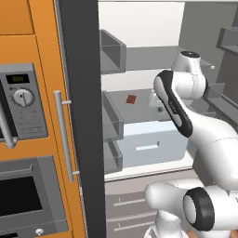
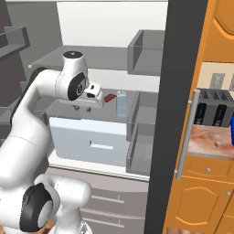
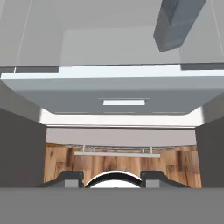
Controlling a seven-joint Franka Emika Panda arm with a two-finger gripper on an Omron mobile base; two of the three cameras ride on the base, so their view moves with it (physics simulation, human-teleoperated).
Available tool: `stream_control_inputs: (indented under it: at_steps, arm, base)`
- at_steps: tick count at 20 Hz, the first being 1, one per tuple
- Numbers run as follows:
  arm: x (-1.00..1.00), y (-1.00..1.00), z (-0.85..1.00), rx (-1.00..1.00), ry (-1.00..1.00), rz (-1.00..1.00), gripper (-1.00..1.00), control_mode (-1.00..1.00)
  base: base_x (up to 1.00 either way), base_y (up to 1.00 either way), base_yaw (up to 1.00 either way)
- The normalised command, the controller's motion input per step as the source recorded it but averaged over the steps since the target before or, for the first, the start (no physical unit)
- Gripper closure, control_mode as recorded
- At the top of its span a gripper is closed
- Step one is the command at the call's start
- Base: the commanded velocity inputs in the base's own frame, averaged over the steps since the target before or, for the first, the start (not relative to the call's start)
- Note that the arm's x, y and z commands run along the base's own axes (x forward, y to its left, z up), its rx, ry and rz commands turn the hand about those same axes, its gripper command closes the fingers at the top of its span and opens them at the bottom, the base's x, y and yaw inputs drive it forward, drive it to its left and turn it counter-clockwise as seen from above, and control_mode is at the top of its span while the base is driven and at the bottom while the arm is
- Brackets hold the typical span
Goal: Take out the milk from the fridge and place it on the tray on the counter. Then take the sugar cube near the tray and place it in the tray.
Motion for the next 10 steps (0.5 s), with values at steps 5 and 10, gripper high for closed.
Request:
stream_control_inputs:
  at_steps: [5,10]
  arm:
    - [-0.19,0.0,-0.02,0.0,-0.01,0.0,-1.0,-1.0]
    - [-0.56,-0.02,-0.01,-0.01,-0.05,-0.04,-1.0,-1.0]
  base:
    - [0.0,0.0,0.0]
    - [0.0,0.0,0.0]
